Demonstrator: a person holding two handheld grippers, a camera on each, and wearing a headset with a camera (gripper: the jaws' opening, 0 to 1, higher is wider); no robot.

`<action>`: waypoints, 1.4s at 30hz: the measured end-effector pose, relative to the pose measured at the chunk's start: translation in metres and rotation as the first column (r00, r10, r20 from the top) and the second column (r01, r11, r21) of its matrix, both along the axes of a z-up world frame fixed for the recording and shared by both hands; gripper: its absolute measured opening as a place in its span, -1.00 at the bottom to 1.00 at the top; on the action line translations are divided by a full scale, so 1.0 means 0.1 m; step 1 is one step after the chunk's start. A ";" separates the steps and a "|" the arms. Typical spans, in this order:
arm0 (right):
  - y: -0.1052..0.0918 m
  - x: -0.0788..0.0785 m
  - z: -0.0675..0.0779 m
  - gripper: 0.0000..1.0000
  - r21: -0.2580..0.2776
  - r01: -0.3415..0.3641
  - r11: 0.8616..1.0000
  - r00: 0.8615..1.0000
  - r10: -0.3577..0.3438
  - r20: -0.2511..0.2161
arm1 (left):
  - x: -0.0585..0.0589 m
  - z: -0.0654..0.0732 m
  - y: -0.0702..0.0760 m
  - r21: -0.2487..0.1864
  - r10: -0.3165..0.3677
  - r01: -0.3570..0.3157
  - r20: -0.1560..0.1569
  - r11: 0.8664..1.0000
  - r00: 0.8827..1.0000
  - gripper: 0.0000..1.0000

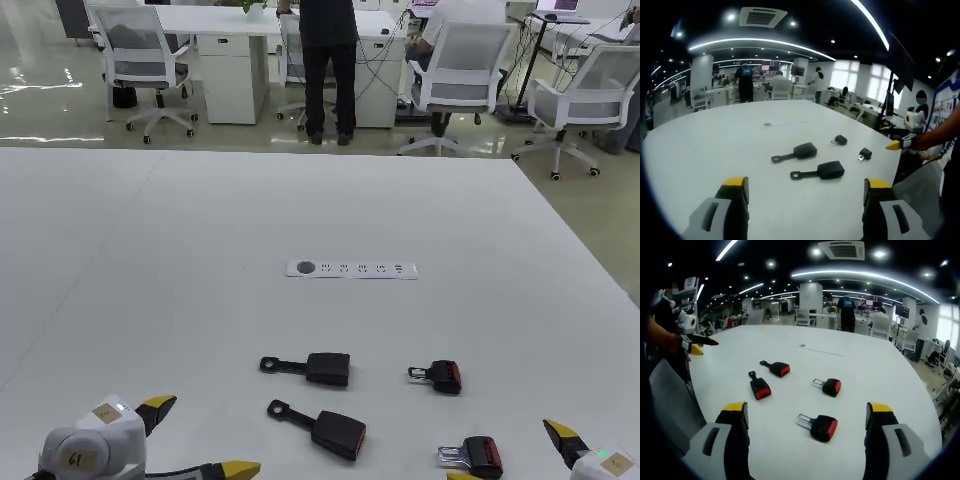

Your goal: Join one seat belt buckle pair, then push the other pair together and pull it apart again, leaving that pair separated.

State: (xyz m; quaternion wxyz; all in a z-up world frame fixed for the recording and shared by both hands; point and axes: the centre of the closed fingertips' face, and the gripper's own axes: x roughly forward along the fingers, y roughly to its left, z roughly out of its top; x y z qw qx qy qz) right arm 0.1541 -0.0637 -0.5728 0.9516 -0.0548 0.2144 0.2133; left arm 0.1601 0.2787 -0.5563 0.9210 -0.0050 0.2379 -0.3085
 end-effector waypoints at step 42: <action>-0.03 0.00 -0.05 0.95 -0.004 0.001 1.000 1.000 -0.001 -0.012 | 0.00 0.00 -0.01 0.005 -0.001 0.001 -0.002 1.000 1.000 0.94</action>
